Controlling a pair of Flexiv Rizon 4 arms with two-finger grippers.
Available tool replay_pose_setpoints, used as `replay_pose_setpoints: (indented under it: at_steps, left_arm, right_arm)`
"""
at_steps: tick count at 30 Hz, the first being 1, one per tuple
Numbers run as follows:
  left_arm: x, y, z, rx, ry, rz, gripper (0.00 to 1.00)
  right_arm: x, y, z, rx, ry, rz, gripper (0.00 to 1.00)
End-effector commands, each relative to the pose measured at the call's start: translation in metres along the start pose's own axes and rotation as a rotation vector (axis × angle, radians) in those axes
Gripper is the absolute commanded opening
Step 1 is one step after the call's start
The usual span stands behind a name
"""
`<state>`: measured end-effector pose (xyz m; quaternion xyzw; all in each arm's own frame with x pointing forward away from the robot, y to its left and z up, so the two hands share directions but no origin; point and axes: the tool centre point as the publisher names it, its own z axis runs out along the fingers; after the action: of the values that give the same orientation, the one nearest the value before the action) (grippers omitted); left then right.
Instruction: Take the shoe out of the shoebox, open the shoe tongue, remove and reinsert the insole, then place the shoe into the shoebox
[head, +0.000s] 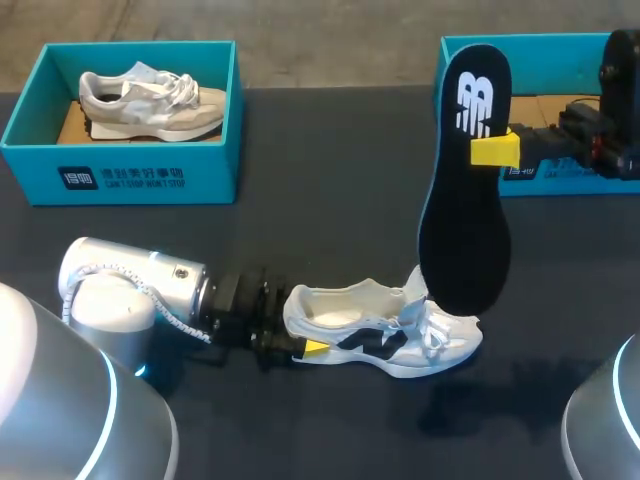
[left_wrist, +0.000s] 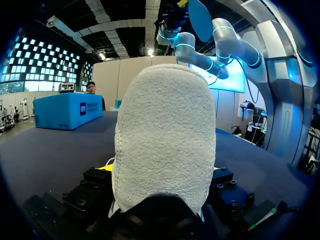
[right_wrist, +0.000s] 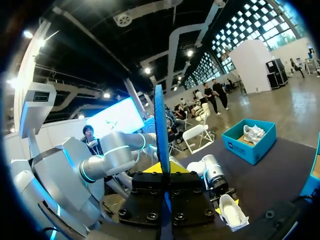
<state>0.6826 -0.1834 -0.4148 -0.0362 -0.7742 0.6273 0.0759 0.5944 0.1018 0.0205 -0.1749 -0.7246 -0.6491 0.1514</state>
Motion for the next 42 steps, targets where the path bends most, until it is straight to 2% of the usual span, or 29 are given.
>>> replay_pose_setpoints:
  at_steps: [1,15,22,42]
  left_arm:
    - [-0.001,0.004,0.001,-0.001,-0.001,0.0,0.0]
    - [-0.001,0.004,0.001,-0.001,-0.001,0.0,0.0]
    - [-0.001,0.004,0.001,-0.001,-0.001,0.0,0.0]
    - [-0.004,0.003,-0.001,-0.009,-0.001,0.007,0.0]
  right_arm:
    - [-0.001,0.006,0.011,0.009,0.006,-0.012,0.0]
    - [0.007,0.003,0.015,-0.022,0.002,-0.049,0.0]
    - [0.012,0.002,0.018,-0.022,-0.038,-0.045,0.0]
    - [0.013,-0.003,0.013,-0.024,-0.045,-0.027,0.0]
